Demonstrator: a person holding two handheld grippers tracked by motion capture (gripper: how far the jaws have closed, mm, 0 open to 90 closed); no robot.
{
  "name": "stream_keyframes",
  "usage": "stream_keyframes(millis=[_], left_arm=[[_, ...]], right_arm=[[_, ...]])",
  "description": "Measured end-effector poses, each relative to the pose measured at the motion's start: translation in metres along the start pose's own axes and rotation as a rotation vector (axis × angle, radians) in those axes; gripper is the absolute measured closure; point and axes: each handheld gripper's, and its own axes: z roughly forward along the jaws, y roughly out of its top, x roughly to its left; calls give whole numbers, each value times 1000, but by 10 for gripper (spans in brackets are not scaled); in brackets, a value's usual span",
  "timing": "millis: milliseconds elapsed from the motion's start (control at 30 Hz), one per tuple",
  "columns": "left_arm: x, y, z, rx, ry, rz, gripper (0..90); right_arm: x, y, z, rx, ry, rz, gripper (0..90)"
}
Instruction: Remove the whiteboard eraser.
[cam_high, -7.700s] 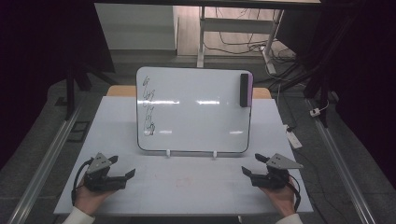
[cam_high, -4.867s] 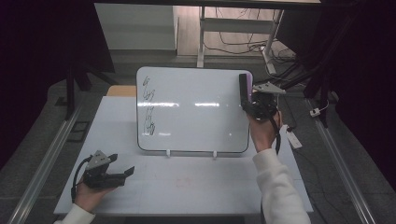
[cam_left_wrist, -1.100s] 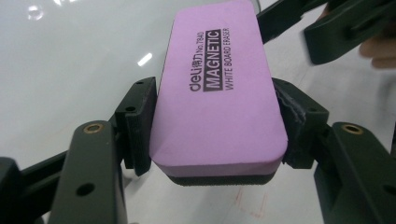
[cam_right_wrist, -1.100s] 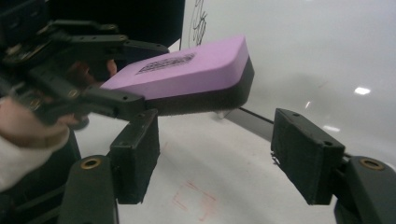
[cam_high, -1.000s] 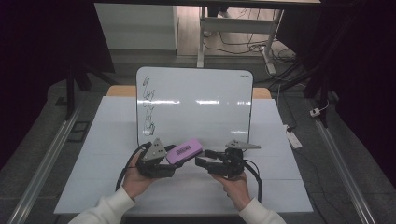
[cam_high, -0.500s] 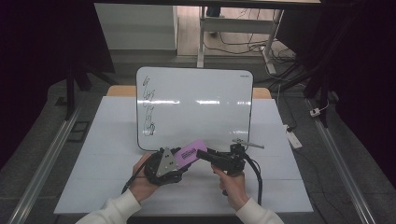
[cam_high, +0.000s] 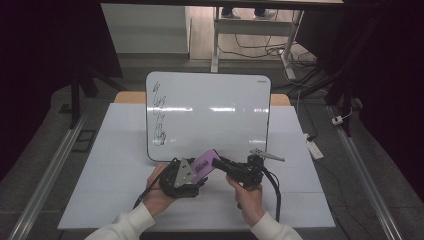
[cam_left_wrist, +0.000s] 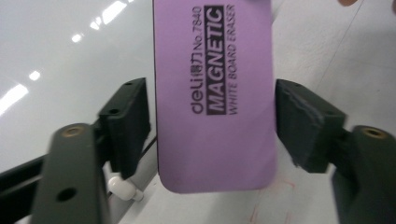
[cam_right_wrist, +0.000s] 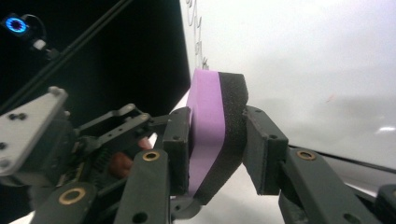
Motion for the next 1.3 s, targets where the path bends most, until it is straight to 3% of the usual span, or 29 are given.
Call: stream_keyframes(millis=[133,367,600,933,1033,1133,1233,1300], left_arm=[[0,5,0,-5,6,3,261],[3,11,4,-13,-13,-8,288],[6,10,6,-12,-47,-32,398],[9,9,5,-6,-62,-39,410],[9,9,3,-10,-53,-32,411],[13,8,-2,-17,-50,-39,411],[15,6,-5,-13,-40,-38,411],[19,4,-7,-15,-42,-59,411]], right_arm=[[5,1,0,-1,-24,-38,645],[16,-2,6,26,-50,-160,647],[20,-2,6,29,-42,-224,653],[19,-2,7,35,-33,-223,649],[18,0,7,28,-17,-225,604],[17,3,3,6,-35,-247,475],[16,4,-2,7,-15,-276,454],[15,5,-7,-7,-22,-302,422]])
